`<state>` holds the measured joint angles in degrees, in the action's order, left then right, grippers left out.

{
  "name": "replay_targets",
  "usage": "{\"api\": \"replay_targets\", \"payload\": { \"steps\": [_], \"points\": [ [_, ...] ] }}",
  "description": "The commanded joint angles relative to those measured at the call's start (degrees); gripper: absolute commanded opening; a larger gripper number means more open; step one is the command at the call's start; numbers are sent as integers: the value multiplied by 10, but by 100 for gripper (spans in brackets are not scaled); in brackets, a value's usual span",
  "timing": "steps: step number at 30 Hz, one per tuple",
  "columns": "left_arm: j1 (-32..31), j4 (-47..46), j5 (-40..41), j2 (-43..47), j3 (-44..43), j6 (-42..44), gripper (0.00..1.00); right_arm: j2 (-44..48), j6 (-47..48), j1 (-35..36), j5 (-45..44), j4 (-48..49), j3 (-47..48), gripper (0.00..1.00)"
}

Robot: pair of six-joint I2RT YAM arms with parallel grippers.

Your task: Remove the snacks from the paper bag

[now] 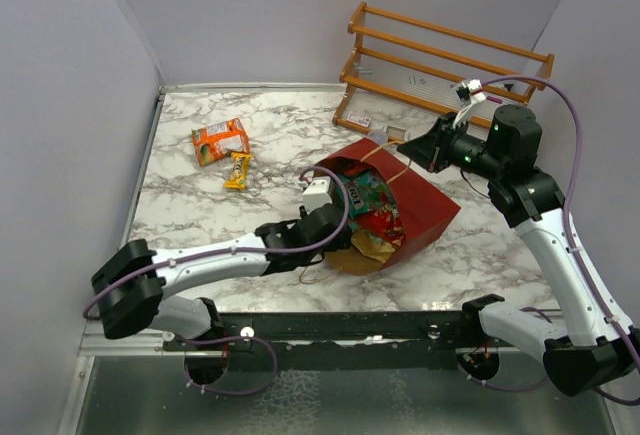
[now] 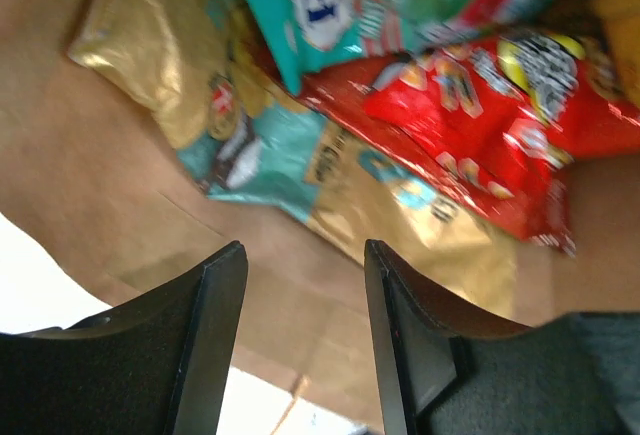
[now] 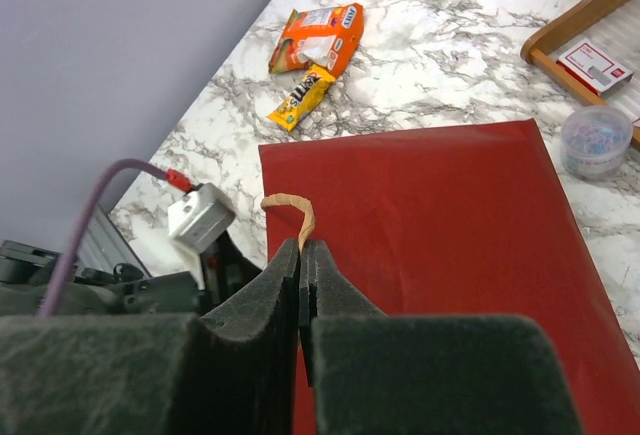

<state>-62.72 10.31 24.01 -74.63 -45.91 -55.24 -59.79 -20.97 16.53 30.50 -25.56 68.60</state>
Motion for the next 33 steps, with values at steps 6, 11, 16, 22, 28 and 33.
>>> {"api": "replay_targets", "payload": {
  "steps": [6, 11, 16, 22, 28, 33],
  "points": [
    [-1, 63, 191, -101, -64, -76, 53, 1, -4, 1, 10, 4, 14, 2],
    [9, 55, 216, -133, -71, -82, 57, 1, -4, 1, 10, 3, 14, 2],
    [36, 20, 194, -168, -84, -63, 57, 2, -2, 1, 7, -1, 17, 2],
    [54, -13, 183, -209, -115, -18, 57, 4, -3, 1, 7, -3, 18, 2],
    [76, -41, 140, -253, -141, 15, 43, 3, -4, 1, 7, -6, 26, 2],
    [79, -42, 101, -256, -161, 44, 16, 4, -4, 1, 7, -8, 27, 2]
  ]
}}
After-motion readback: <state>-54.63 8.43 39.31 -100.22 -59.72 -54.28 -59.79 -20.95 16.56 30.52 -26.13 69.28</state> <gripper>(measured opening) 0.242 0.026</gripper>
